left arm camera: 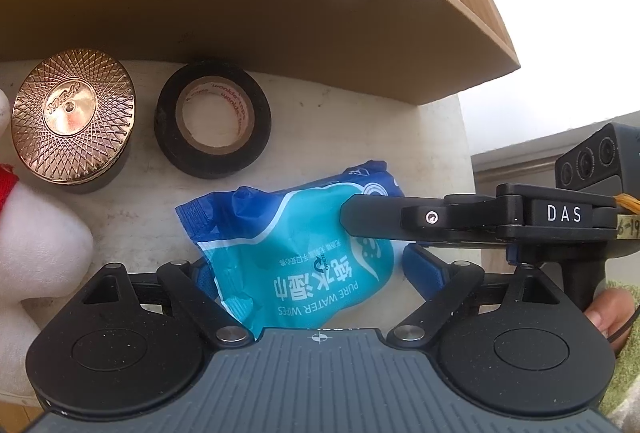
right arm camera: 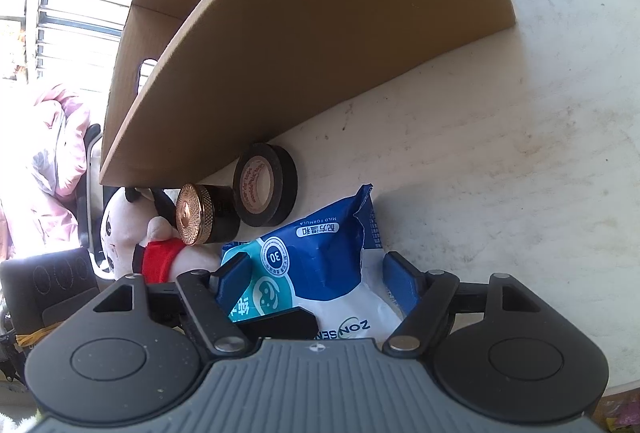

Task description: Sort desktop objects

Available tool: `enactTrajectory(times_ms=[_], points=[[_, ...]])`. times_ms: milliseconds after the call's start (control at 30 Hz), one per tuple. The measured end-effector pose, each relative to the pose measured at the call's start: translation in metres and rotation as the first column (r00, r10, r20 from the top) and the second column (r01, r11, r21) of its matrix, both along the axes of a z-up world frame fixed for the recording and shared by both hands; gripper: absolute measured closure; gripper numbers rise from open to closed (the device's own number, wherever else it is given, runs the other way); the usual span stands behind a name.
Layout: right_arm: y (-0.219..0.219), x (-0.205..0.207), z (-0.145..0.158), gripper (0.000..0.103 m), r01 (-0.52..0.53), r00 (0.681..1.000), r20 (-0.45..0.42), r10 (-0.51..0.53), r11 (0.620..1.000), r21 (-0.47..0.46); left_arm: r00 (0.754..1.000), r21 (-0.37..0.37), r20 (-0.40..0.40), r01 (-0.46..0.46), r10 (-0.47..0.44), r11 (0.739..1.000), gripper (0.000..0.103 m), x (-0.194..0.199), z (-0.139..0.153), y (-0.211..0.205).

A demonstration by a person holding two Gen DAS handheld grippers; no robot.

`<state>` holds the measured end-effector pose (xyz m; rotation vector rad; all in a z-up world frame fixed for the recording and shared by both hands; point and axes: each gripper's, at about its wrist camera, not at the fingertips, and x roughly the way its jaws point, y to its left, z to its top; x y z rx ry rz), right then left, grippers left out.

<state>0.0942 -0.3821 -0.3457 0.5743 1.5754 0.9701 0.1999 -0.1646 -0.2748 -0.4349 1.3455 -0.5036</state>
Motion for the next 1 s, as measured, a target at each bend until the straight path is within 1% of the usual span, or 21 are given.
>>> enactTrajectory(times_ms=[100, 300, 367, 700, 900, 933, 1000], points=[[0.001, -0.001, 0.003, 0.027, 0.003, 1.000, 0.013, -0.003, 1.000, -0.012, 1.000, 0.014, -0.007, 0.004, -0.004, 1.000, 0.013, 0.001, 0.001, -0.001], [0.001, -0.001, 0.005, 0.027, 0.025, 1.000, -0.003, -0.025, 0.999, -0.019, 1.000, 0.052, -0.014, 0.025, -0.024, 0.998, 0.013, 0.006, 0.003, -0.014], [0.000, 0.000, 0.009, 0.027, 0.030, 1.000, 0.000, -0.030, 0.999, -0.021, 0.999, 0.064, -0.005, 0.036, -0.036, 0.997, 0.013, 0.005, 0.006, -0.002], [-0.001, 0.005, 0.028, 0.027, 0.060, 0.998, 0.005, -0.060, 0.998, -0.036, 0.999, 0.070, -0.002, 0.040, -0.040, 0.997, 0.013, 0.006, 0.029, 0.003], [-0.001, 0.008, 0.046, 0.027, 0.065, 0.998, 0.015, -0.064, 0.997, -0.035, 0.999, 0.075, -0.002, 0.035, -0.035, 0.997, 0.013, 0.007, 0.046, 0.009], [-0.001, 0.009, 0.048, 0.027, 0.066, 0.998, 0.017, -0.066, 0.997, -0.036, 0.999, 0.077, 0.001, 0.036, -0.036, 0.996, 0.013, 0.007, 0.044, 0.003], [0.001, 0.010, 0.056, 0.027, 0.072, 0.997, 0.021, -0.071, 0.997, -0.037, 0.999, 0.076, 0.002, 0.035, -0.035, 0.996, 0.013, 0.008, 0.050, 0.005]])
